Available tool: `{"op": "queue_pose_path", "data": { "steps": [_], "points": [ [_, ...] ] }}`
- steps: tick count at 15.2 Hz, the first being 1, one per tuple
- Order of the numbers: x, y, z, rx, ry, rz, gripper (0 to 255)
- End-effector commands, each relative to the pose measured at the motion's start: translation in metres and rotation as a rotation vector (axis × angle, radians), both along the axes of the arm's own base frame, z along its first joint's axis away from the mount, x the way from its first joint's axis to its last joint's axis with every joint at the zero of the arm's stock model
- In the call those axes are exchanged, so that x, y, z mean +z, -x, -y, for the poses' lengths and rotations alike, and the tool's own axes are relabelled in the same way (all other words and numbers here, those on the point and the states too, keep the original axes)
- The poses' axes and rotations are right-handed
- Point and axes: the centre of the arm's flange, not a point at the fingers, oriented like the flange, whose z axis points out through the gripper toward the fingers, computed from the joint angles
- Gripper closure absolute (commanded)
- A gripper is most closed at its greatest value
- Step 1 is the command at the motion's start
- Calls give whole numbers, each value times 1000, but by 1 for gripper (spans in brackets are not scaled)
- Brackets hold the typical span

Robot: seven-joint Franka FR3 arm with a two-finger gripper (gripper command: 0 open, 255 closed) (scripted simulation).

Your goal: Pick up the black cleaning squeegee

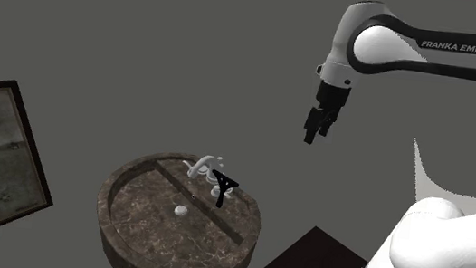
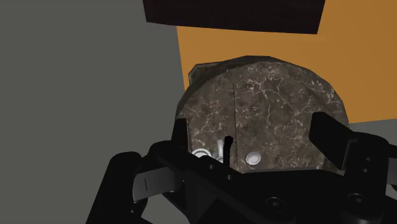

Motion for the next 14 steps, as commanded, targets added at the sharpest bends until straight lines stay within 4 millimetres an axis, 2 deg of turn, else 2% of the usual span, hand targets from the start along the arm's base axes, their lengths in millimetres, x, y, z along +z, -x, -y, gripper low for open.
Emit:
{"op": "queue_pose_path", "data": {
  "steps": [1, 14],
  "points": [
    [0, 0, 0, 0, 0, 0, 0],
    [-127, -116, -19, -5, -36, -18, 0]
  ]
}}
